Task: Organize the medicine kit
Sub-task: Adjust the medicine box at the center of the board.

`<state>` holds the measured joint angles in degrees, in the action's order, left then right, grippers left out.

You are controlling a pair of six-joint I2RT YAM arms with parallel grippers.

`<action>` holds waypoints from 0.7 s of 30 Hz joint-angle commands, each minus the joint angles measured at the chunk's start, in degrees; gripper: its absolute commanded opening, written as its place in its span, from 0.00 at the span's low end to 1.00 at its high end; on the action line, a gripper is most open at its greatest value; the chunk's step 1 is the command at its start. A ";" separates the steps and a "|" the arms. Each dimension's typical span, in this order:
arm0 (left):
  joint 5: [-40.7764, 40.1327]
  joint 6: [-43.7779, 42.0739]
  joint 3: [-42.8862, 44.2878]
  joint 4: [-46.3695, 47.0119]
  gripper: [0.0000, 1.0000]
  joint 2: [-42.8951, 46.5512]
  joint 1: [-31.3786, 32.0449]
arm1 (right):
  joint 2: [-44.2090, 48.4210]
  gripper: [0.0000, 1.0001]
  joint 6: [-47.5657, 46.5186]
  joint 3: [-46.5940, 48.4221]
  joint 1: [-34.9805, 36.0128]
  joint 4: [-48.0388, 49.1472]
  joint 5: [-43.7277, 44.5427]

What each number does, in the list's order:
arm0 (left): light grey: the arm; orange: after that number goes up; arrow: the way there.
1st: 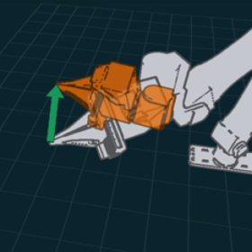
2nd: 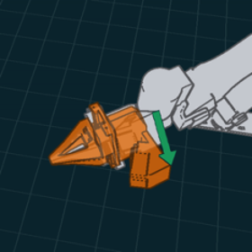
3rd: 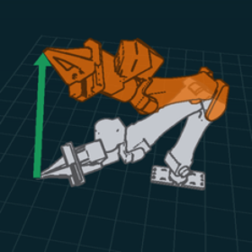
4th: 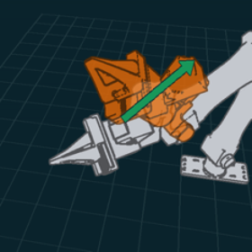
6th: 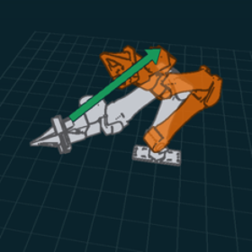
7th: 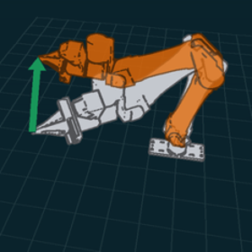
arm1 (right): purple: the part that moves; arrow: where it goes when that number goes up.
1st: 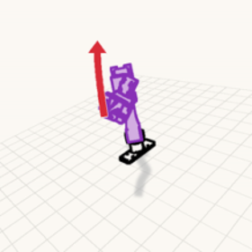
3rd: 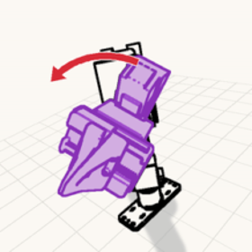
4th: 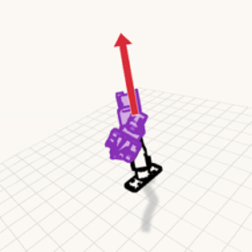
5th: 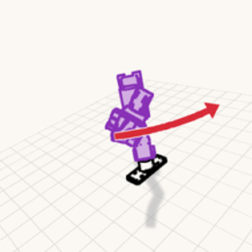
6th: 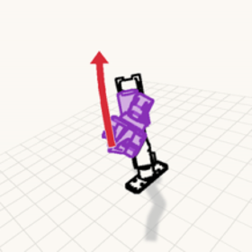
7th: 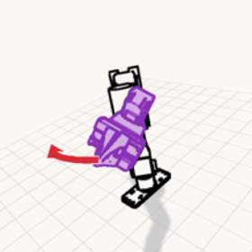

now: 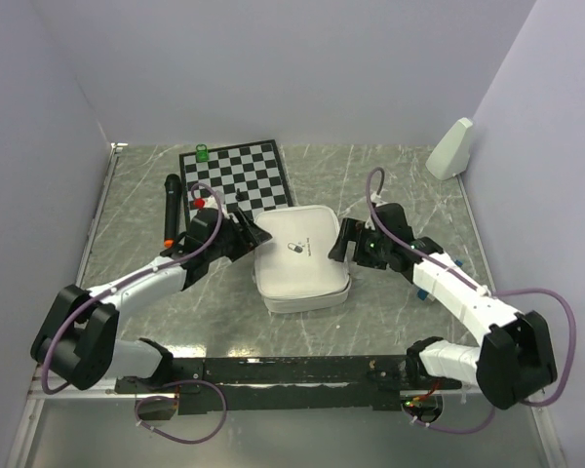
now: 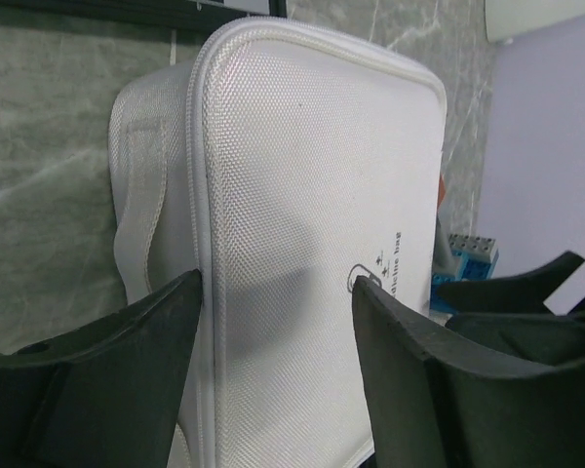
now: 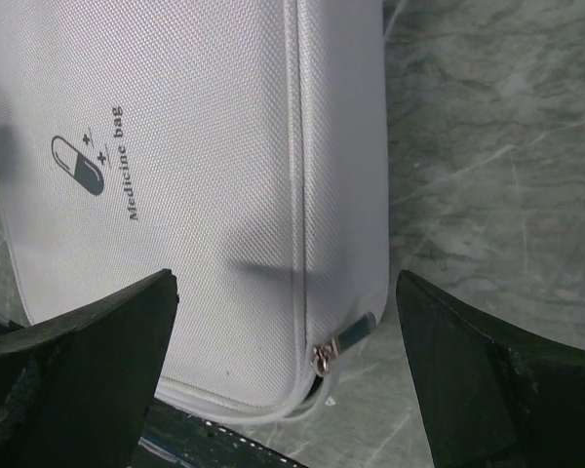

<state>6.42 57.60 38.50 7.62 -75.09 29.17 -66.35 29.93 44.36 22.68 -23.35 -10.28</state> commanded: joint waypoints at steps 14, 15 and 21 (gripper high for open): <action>12.22 -10.75 7.72 -1.29 0.62 -10.94 0.19 | 6.31 0.87 6.53 -13.15 11.50 12.63 -11.43; 12.65 -11.45 9.38 -1.38 0.61 -12.35 0.19 | 7.27 0.87 7.41 -13.85 12.64 13.07 -11.43; 16.88 -17.16 22.29 -5.04 0.60 -20.87 5.09 | 10.18 0.88 11.28 -15.09 18.19 13.86 -8.97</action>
<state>14.66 45.10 52.31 4.51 -92.14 28.51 -58.33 36.84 29.50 37.69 -13.08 -17.93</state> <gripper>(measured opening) 0.603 0.877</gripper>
